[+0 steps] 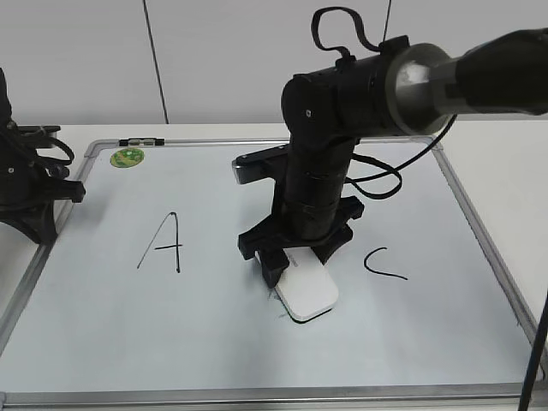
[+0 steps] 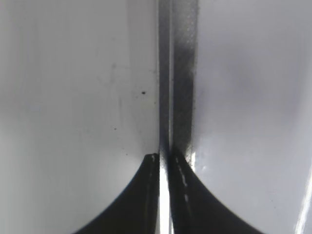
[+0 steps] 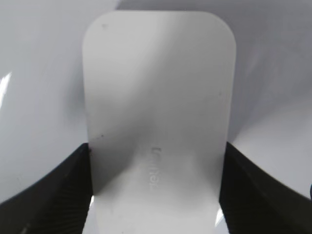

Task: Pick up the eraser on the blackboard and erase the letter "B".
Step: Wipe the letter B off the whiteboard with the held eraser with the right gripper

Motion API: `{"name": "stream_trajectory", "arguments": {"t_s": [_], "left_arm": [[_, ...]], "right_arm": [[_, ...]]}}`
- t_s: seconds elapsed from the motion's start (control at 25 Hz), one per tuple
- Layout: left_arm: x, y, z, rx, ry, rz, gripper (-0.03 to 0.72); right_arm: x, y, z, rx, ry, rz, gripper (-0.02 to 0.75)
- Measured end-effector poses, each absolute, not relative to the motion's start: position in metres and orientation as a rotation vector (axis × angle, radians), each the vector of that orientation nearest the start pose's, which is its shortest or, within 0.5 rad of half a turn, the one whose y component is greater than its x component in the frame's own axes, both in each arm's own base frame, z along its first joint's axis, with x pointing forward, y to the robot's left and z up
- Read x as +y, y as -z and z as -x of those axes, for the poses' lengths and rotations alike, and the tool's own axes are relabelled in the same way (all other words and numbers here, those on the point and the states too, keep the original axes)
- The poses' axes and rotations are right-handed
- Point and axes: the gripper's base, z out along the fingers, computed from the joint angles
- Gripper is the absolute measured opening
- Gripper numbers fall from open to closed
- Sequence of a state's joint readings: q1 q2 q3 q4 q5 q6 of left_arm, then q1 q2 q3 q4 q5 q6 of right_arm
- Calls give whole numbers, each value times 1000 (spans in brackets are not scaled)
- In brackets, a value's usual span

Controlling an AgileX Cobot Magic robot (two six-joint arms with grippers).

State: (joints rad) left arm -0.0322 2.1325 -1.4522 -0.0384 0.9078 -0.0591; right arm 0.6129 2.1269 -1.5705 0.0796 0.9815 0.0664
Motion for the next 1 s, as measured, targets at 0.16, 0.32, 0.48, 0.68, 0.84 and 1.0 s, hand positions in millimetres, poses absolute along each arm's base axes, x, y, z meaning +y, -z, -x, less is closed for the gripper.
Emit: {"name": "stream_trajectory", "arguments": {"t_s": [0.16,0.32,0.48,0.68,0.84,1.0], "left_arm": [[-16,-129,-409,3072,53,76,29],[-16,-129,-409,3072,53,76,29],[-16,-129,-409,3072,50,74,29],[-16,-129,-409,3072,50,74,29],[-16,-129,-409,3072,50,74,29],[-16,-129,-409,3072,48,73,29]], "right_arm": [[252,-152,-346,2964,-164,769,534],[253,-150,-345,2974,-174,796,534],[261,-151,-340,2956,-172,855,534],[279,-150,-325,2926,-169,958,534],[290,-150,-315,2913,-172,1009,534],[291,-150,-315,2912,-161,1014,534]]}}
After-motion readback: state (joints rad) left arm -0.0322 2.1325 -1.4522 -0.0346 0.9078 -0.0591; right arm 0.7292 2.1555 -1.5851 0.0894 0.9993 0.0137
